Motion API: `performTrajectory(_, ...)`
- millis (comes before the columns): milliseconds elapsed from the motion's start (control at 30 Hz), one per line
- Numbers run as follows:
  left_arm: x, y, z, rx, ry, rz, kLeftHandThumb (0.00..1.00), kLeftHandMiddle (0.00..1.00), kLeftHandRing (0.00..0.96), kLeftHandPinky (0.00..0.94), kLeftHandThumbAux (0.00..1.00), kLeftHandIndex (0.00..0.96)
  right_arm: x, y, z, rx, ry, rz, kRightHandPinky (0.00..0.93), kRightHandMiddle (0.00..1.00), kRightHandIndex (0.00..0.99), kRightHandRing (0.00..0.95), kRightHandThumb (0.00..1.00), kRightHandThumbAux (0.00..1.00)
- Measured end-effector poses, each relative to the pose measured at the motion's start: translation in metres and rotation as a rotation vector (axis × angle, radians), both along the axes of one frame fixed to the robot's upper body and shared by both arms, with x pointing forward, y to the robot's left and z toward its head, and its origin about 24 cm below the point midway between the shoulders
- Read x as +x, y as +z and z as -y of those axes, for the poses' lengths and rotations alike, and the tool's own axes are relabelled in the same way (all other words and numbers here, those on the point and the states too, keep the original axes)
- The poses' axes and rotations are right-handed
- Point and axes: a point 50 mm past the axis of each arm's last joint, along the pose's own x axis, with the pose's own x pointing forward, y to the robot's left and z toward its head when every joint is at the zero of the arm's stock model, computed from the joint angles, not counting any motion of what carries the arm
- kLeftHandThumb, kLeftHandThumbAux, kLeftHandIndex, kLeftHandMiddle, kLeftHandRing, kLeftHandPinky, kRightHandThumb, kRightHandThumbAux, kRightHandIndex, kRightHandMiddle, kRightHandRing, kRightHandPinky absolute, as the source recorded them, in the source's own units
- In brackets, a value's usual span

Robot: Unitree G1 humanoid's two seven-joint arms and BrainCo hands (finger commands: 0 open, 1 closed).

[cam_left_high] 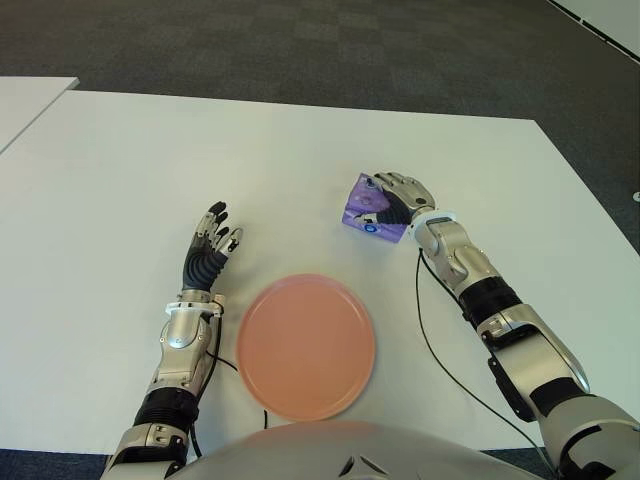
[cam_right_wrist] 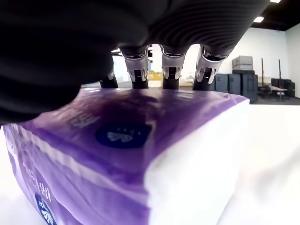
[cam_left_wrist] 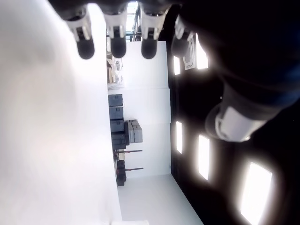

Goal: Put the tissue paper into the plate.

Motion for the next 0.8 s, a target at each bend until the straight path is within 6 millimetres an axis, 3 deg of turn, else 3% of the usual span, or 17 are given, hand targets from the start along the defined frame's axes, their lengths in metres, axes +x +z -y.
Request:
performTrajectory(267, 0.0, 0.0, 0.0, 0.0, 0.0, 0.004, 0.0, 0.0, 0.0, 0.0, 0.567, 0.0, -0.002, -0.01, -0.005, -0.011, 0.013, -0.001, 0.0, 0.0, 0.0, 0.0, 0.33, 0.261)
performTrajectory(433, 0.0, 0.001, 0.0, 0.001, -0.001, 0.011, 0.0, 0.0, 0.0, 0.0, 0.565, 0.0, -0.008, -0.033, -0.015, -0.02, 0.002, 0.028, 0.0, 0.0, 0.0, 0.0, 0.383, 0.248)
performTrajectory(800, 0.002, 0.005, 0.001, -0.001, -0.003, 0.029, 0.0, 0.0, 0.0, 0.0, 0.566, 0.0, 0.001, -0.048, -0.025, -0.079, -0.034, 0.115, 0.0, 0.0, 0.0, 0.0, 0.478, 0.25)
